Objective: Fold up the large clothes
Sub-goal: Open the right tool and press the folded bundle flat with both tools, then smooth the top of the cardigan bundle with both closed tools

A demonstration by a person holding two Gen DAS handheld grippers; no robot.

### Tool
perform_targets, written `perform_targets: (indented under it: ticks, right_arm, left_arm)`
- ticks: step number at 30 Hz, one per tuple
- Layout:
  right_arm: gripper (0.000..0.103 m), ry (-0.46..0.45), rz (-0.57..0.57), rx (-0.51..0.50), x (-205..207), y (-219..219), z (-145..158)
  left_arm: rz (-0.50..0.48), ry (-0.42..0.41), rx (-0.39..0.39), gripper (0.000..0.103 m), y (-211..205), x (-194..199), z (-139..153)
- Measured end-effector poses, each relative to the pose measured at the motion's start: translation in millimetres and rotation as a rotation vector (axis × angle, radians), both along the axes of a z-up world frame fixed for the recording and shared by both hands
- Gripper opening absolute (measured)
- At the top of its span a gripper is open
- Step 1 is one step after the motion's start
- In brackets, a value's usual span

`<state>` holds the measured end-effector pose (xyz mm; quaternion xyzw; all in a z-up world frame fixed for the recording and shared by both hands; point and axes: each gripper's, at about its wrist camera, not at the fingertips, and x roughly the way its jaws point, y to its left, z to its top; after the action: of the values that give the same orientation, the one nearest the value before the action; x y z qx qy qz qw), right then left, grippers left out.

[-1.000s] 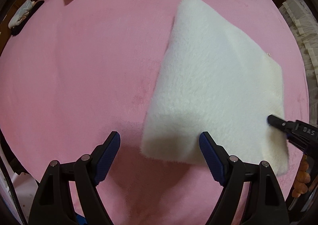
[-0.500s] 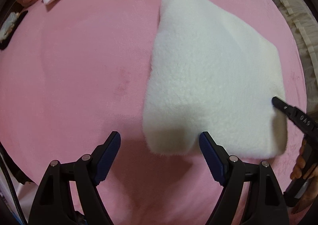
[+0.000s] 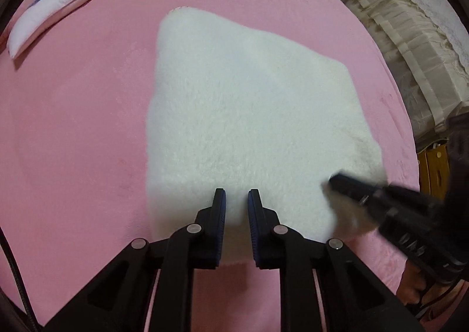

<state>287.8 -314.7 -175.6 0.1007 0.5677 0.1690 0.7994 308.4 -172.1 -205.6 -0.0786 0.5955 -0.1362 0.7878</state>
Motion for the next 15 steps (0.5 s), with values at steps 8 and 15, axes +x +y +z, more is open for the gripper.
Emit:
perform_targets:
  ticks: [8,15]
  right_arm:
    - [0.0,0.178,-0.048,-0.077,-39.9,-21.0,-68.9]
    - [0.0,0.04,0.051,-0.105,-60.2,-0.7,-24.9]
  left_arm:
    - [0.068,0.166,-0.157,0.002,39.9,-16.3,-81.5]
    - [-0.028,-0.006,-0.054,0.002,30.5,-23.7,-27.8]
